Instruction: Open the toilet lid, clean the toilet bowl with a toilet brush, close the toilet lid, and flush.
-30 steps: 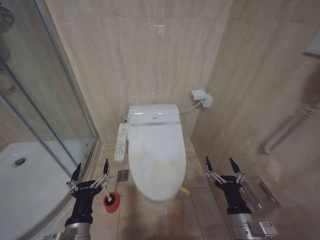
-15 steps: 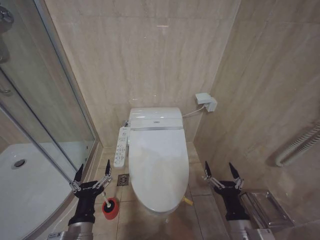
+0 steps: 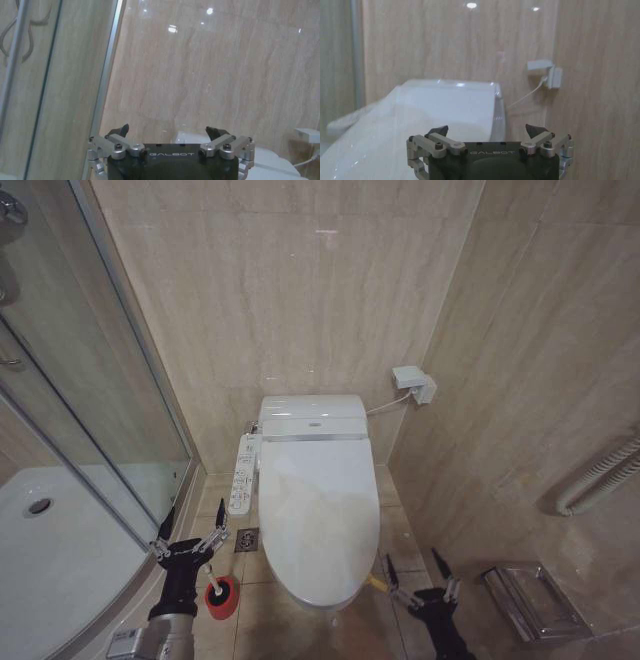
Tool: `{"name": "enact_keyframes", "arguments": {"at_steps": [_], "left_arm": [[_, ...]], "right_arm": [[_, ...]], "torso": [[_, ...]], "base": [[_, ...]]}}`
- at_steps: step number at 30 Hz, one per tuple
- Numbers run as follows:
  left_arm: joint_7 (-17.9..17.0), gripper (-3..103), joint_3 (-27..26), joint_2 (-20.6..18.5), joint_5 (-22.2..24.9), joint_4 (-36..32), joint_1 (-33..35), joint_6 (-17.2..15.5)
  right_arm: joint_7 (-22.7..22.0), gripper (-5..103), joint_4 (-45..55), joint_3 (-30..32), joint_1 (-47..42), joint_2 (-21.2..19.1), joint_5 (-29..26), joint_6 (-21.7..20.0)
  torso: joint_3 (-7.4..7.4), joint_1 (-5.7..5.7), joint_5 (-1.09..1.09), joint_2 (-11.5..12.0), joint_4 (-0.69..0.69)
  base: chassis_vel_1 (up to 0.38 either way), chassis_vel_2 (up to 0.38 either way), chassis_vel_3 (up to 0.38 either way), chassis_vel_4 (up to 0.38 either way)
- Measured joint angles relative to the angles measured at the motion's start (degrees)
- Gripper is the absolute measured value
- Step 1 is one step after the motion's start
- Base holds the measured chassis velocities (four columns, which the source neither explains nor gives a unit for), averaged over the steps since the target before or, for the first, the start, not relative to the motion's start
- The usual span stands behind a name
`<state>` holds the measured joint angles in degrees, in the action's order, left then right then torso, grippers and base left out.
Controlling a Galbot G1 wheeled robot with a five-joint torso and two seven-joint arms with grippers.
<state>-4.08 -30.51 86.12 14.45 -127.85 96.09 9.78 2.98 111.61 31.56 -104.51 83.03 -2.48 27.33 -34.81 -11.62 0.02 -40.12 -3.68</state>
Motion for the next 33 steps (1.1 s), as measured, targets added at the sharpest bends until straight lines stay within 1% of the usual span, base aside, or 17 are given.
{"name": "enact_keyframes", "arguments": {"at_steps": [3, 6, 8, 16, 18, 27, 33], "left_arm": [[0.0, 100, 0.0, -0.7, 1.1, 2.4, -1.9, 0.2], [0.0, 100, -0.1, -1.1, 1.5, 3.2, -2.7, 0.2], [0.0, 100, -0.3, -1.7, 2.3, 4.3, -3.7, 0.2], [0.0, 100, -1.3, -3.2, 3.7, 5.6, -5.4, 0.0], [-0.1, 100, -1.4, -3.6, 3.9, 5.6, -5.7, -0.2], [-0.1, 100, -1.5, -3.6, 4.0, 5.9, -5.9, -0.4], [-0.1, 100, -1.6, -3.6, 4.0, 6.3, -6.1, -0.4]], "right_arm": [[0.4, 100, -3.3, -0.8, 0.4, -0.8, 1.9, 0.8], [0.4, 100, -5.4, -0.9, 0.8, -1.2, 3.2, 1.1], [0.4, 100, -9.4, -0.9, 1.9, -1.5, 5.2, 1.5], [0.2, 100, -16.8, -1.4, 5.1, -1.1, 6.4, 1.6], [0.0, 100, -19.4, -1.6, 7.1, -1.0, 7.1, 1.8], [-1.3, 100, -27.6, -1.4, 14.3, -1.4, 9.2, 3.0], [-1.9, 100, -30.3, -0.9, 16.2, -1.5, 9.2, 3.1]], "torso": [[0.0, 0.0, 0.0, 0.0, 0.01], [0.0, 0.0, 0.0, 0.0, 0.0], [0.0, 0.0, 0.0, 0.0, 0.0], [0.0, 0.0, 0.0, 0.0, 0.0], [0.0, -0.01, 0.0, 0.0, 0.0], [-0.01, -0.01, 0.0, 0.0, 0.01], [0.0, -0.01, 0.0, 0.0, 0.01]], "base": [[0.0, 0.0, 0.0, 0.0], [0.0, 0.0, 0.0, 0.0], [0.0, 0.0, 0.0, 0.0], [0.0, 0.0, 0.0, 0.0], [0.0, 0.0, 0.0, 0.0], [0.0, 0.0, 0.0, 0.0], [0.0, 0.0, 0.0, 0.0]]}}
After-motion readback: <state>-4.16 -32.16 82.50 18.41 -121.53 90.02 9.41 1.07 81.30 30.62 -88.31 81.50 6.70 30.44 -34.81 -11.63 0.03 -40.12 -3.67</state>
